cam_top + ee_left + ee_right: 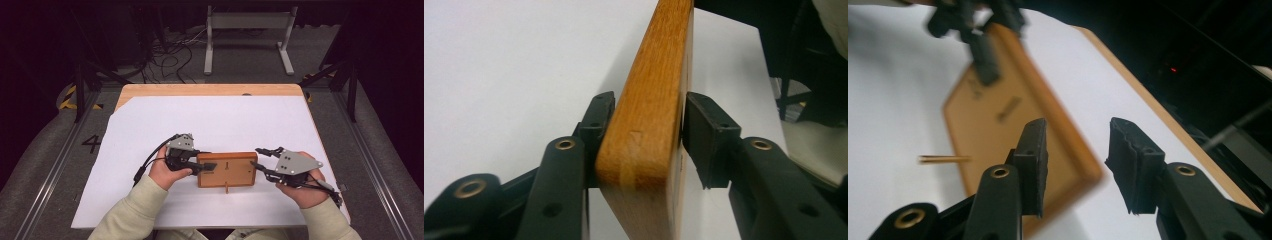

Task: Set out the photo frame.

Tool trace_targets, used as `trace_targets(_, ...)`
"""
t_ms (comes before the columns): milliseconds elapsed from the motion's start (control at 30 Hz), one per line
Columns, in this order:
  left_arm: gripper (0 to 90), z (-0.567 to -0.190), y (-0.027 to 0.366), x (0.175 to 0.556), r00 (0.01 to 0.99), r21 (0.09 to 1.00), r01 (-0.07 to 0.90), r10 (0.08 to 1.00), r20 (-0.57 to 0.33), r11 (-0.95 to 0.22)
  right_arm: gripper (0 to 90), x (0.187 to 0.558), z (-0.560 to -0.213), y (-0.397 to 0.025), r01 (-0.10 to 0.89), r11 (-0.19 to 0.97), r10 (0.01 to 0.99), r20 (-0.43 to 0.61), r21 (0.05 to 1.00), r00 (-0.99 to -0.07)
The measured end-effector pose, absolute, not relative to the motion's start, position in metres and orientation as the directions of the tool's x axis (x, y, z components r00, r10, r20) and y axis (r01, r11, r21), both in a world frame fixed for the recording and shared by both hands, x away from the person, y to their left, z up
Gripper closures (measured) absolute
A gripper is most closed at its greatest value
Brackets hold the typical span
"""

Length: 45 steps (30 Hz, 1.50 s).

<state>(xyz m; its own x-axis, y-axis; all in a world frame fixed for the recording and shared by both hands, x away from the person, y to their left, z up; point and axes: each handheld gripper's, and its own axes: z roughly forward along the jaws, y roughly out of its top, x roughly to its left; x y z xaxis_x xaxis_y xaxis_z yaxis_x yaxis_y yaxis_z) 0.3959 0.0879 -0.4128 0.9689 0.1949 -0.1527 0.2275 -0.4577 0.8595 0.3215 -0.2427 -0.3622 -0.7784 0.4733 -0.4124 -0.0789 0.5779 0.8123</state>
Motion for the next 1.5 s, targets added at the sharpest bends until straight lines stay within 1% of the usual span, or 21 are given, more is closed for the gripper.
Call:
trace_targets(100,61.6,-0.411,0.088,0.389,0.976,0.860,0.199,0.176,-0.129,-0.471,60.3,0.326,-0.360,-0.257,-0.040,0.568,0.526,-0.400,0.822,-0.750)
trace_targets(233,64.9,-0.411,0.090,0.381,0.980,0.862,0.181,0.156,-0.120,-0.473,60.2,0.330,-0.363,-0.268,0.003,0.559,0.567,-0.379,0.829,-0.732)
trace_targets(333,66.6,-0.411,0.090,0.375,0.983,0.862,0.170,0.141,-0.116,-0.477,60.0,0.334,-0.366,-0.272,0.026,0.556,0.581,-0.366,0.831,-0.727)
trace_targets(500,66.3,-0.411,0.090,0.366,0.987,0.860,0.153,0.124,-0.105,-0.488,59.6,0.337,-0.370,-0.277,0.056,0.551,0.599,-0.348,0.833,-0.722)
trace_targets(700,63.8,-0.413,0.092,0.358,0.987,0.859,0.154,0.113,-0.113,-0.488,59.3,0.338,-0.373,-0.280,0.077,0.546,0.608,-0.332,0.834,-0.721)
trace_targets(1067,59.6,-0.416,0.092,0.342,0.992,0.856,0.127,0.084,-0.098,-0.501,58.9,0.338,-0.376,-0.282,0.090,0.546,0.612,-0.323,0.833,-0.722)
trace_targets(1300,51.8,-0.422,0.090,0.334,0.991,0.843,0.132,0.077,-0.107,-0.521,58.6,0.337,-0.379,-0.281,0.099,0.549,0.604,-0.313,0.830,-0.733)
trace_targets(1367,50.8,-0.423,0.090,0.333,0.992,0.843,0.127,0.077,-0.101,-0.523,58.6,0.337,-0.379,-0.280,0.100,0.551,0.602,-0.312,0.828,-0.736)
trace_targets(1467,49.0,-0.423,0.092,0.334,0.989,0.844,0.145,0.076,-0.124,-0.516,58.5,0.336,-0.380,-0.280,0.102,0.549,0.601,-0.308,0.829,-0.737)
trace_targets(1500,44.8,-0.423,0.092,0.334,0.989,0.844,0.145,0.076,-0.124,-0.516,58.5,0.336,-0.380,-0.280,0.102,0.549,0.601,-0.308,0.829,-0.737)
